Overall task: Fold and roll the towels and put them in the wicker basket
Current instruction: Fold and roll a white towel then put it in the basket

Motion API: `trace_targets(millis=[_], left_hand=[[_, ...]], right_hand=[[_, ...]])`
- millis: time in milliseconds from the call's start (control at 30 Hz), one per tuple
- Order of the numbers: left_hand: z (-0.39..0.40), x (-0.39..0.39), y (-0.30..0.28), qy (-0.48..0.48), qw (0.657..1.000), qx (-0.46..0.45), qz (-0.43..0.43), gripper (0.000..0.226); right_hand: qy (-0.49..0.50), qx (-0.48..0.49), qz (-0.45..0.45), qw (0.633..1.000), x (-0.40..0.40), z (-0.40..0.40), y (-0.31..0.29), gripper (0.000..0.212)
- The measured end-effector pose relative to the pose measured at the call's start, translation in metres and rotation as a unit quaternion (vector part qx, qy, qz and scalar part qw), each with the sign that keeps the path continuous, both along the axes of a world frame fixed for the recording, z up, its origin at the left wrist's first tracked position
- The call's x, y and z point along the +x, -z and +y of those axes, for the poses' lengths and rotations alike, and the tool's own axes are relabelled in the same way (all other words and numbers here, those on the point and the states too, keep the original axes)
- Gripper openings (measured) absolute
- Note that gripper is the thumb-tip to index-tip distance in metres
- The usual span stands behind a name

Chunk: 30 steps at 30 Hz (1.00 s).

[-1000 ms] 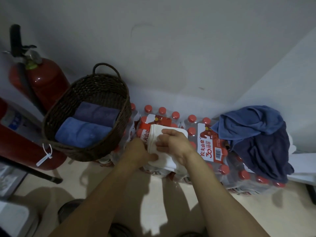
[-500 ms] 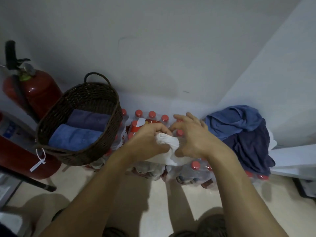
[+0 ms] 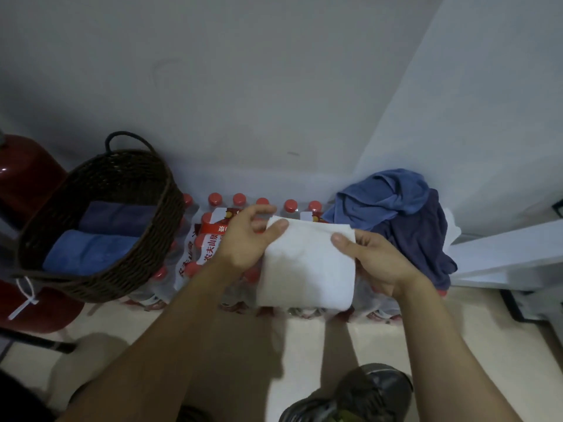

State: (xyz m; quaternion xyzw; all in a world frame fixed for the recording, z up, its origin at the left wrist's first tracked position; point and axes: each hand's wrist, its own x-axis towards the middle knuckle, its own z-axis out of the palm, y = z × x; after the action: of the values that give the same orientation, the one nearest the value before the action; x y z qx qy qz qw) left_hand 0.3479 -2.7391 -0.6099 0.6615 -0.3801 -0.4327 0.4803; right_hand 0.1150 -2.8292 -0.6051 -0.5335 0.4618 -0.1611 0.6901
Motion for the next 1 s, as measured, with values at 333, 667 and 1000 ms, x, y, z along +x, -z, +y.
trace_targets(millis=[333, 667, 1000], left_hand=[[0.018, -0.049, 0.049, -0.002, 0.934, -0.100, -0.344, 0.036], [0.021, -0.041, 0.063, -0.075, 0.974, 0.154, -0.149, 0.029], [0.033, -0.045, 0.068, 0.180, 0.934, -0.036, -0.307, 0.074]], right_hand=[[0.093, -0.351, 0.180, 0.914, 0.021, 0.009, 0.039, 0.011], [-0.113, -0.338, 0.238, 0.904, 0.016, 0.023, 0.057, 0.048], [-0.173, -0.329, 0.223, 0.901, 0.002, 0.023, 0.058, 0.099]])
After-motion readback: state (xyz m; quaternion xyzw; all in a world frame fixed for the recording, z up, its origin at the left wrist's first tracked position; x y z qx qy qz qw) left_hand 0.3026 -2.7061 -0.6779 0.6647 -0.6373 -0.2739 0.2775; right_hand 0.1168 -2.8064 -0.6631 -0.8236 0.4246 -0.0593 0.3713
